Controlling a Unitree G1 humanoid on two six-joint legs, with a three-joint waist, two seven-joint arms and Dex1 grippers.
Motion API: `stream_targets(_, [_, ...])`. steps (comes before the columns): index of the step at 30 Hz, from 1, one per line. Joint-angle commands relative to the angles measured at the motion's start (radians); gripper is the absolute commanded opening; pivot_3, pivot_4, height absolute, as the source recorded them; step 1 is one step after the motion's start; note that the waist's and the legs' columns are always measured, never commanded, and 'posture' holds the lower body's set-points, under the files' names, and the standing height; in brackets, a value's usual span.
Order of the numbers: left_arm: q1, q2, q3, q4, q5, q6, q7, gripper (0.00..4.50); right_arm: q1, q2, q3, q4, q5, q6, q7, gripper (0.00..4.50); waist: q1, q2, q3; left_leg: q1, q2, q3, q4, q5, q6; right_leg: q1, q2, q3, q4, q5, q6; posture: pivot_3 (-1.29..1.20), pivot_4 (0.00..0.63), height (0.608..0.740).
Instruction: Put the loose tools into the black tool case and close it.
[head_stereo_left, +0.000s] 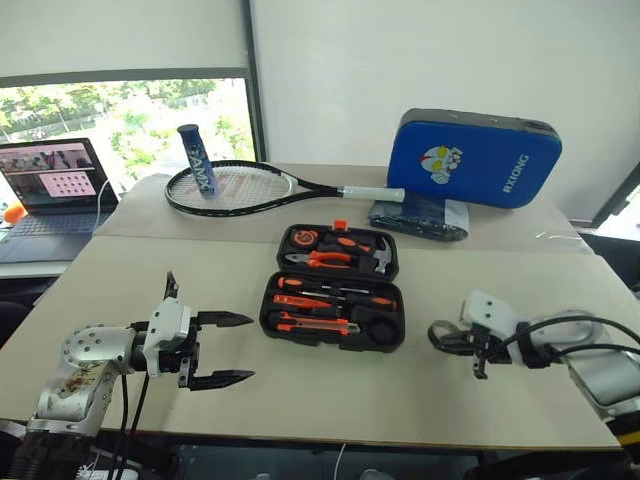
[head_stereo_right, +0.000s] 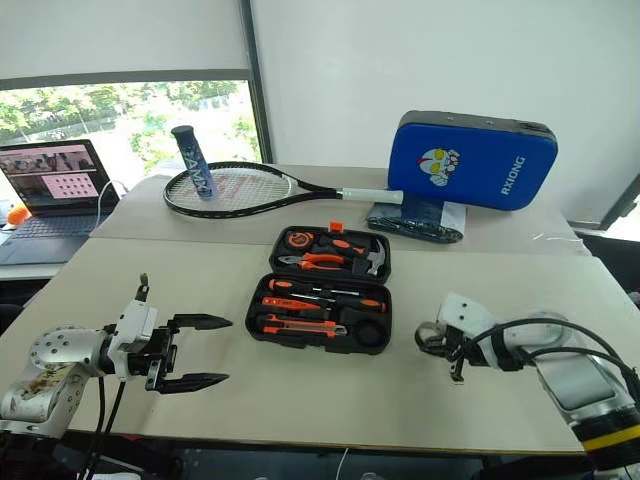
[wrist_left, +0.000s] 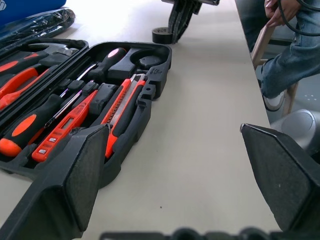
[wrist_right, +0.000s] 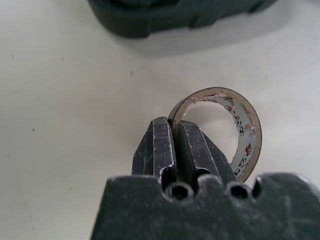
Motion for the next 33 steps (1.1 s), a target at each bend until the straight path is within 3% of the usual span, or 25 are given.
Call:
stream_targets(1, [0.013, -0.002, 0.013, -0.034, -0.01, -0.003, 0.02, 4.5, -0.11, 0.061, 0.007, -0.111, 0.079, 0.056, 0.033, 0.07, -0.007, 0.0, 0.0, 0.0, 0.0, -0.001, 0.0, 0.0, 0.0, 0.0, 0.0, 0.0, 0.0, 0.0, 0.0, 0.0, 0.15, 0.74])
stream_targets(6, [0.027, -0.006, 0.007, -0.044, -0.005, -0.002, 0.042, 4.5, -0.212, 0.131, 0.124, -0.168, 0.049, 0.187, 0.023, 0.07, -0.014, 0.0, 0.0, -0.001, 0.0, -0.003, 0.0, 0.0, 0.0, 0.0, 0.0, -0.002, 0.0, 0.0, 0.0, 0.0, 0.15, 0.74])
stream_targets(13, [0.043, -0.001, 0.007, -0.054, -0.006, -0.003, 0.057, 4.5, -0.259, 0.143, 0.245, -0.139, -0.037, 0.255, 0.013, 0.07, -0.005, 0.0, 0.0, -0.003, -0.001, -0.004, 0.0, 0.0, 0.0, -0.001, -0.002, -0.004, 0.0, 0.0, 0.0, 0.0, 0.15, 0.74])
stream_targets(26, [0.053, -0.001, 0.005, -0.044, 0.003, -0.019, 0.057, 4.5, -0.285, 0.131, 0.299, -0.069, -0.121, 0.276, 0.03, 0.07, -0.006, 0.0, 0.0, -0.003, -0.001, -0.004, 0.0, 0.0, 0.0, -0.001, -0.002, -0.004, 0.0, 0.0, -0.001, 0.0, 0.15, 0.74])
stream_targets(33, [0.041, 0.004, 0.007, -0.02, 0.009, -0.025, 0.05, 4.5, -0.302, 0.106, 0.273, -0.07, -0.092, 0.28, 0.086, 2.31, 0.003, 0.0, 0.0, -0.003, -0.001, -0.004, 0.0, 0.0, 0.0, -0.001, -0.002, -0.005, 0.0, 0.0, -0.001, 0.0, 0.15, 0.74])
